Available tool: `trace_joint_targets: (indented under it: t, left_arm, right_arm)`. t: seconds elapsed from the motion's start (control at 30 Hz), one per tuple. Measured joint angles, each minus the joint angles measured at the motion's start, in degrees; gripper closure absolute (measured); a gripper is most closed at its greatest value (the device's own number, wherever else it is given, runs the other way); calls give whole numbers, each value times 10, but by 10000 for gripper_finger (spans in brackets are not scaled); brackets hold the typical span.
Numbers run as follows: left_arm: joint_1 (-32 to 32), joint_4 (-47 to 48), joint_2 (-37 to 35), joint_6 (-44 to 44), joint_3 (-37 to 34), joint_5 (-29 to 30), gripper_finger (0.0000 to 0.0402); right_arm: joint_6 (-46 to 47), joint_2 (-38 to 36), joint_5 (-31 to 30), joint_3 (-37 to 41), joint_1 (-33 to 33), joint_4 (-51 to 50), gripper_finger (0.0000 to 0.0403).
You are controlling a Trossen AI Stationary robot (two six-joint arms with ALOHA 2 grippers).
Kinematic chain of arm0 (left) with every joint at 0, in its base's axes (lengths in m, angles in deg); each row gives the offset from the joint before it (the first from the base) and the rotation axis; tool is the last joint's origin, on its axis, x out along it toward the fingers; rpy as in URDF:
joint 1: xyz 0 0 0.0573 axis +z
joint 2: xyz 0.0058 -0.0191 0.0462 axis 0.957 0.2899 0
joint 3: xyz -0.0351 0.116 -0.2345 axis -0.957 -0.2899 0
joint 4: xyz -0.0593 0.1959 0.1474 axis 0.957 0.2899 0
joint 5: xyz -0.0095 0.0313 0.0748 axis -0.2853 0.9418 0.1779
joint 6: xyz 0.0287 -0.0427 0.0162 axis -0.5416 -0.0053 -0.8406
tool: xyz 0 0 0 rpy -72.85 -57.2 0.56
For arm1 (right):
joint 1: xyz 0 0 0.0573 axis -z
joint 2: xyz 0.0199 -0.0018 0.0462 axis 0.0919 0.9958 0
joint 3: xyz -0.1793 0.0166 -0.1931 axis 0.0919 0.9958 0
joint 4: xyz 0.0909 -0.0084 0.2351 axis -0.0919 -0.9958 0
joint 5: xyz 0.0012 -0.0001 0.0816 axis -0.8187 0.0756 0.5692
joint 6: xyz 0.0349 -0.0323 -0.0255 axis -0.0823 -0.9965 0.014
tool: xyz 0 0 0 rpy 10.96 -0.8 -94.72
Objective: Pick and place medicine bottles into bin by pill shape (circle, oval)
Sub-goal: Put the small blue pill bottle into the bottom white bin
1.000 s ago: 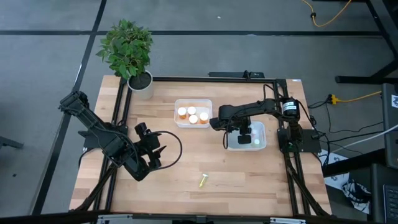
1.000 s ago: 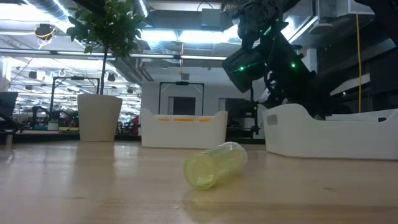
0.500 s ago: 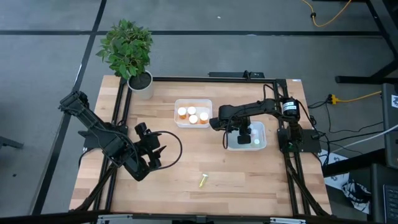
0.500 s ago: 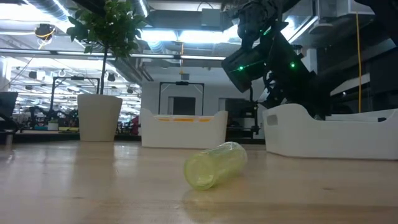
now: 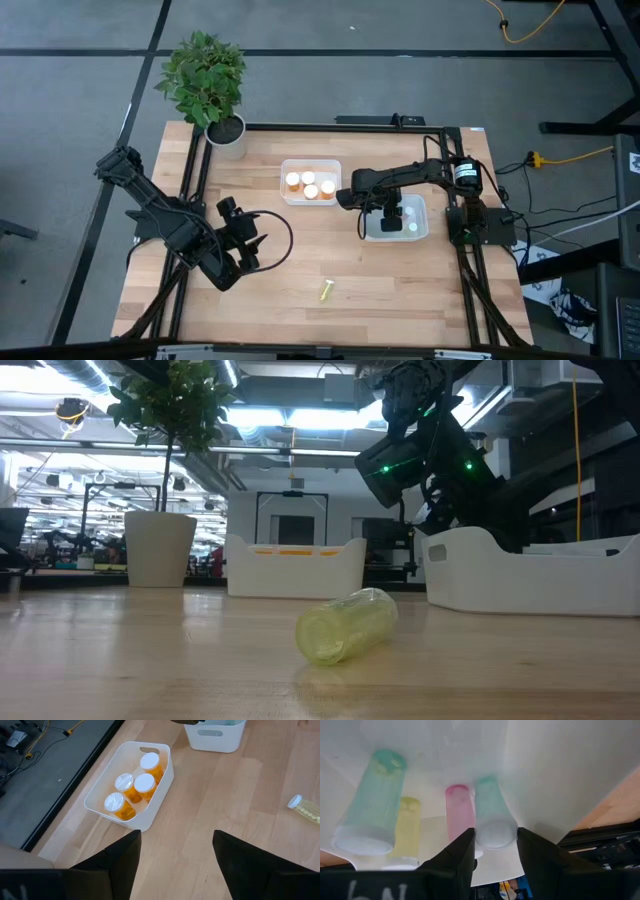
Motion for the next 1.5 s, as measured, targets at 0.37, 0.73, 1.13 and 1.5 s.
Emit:
trace_joint_targets:
  t: [0.37, 0.73, 1.13, 1.5]
  left_arm:
    - [0, 0, 0, 0, 0, 0, 159]
    - [0, 0, 0, 0, 0, 0, 159]
    - [0, 0, 0, 0, 0, 0, 159]
    - [0, 0, 0, 0, 0, 0, 159]
  right_arm:
    - [0, 0, 0, 0, 0, -1, 254]
    - [-1, 0, -4, 0, 0, -15, 291]
    - [1, 0, -10, 0, 0, -16, 313]
    - [39, -23, -4, -12, -12, -14, 316]
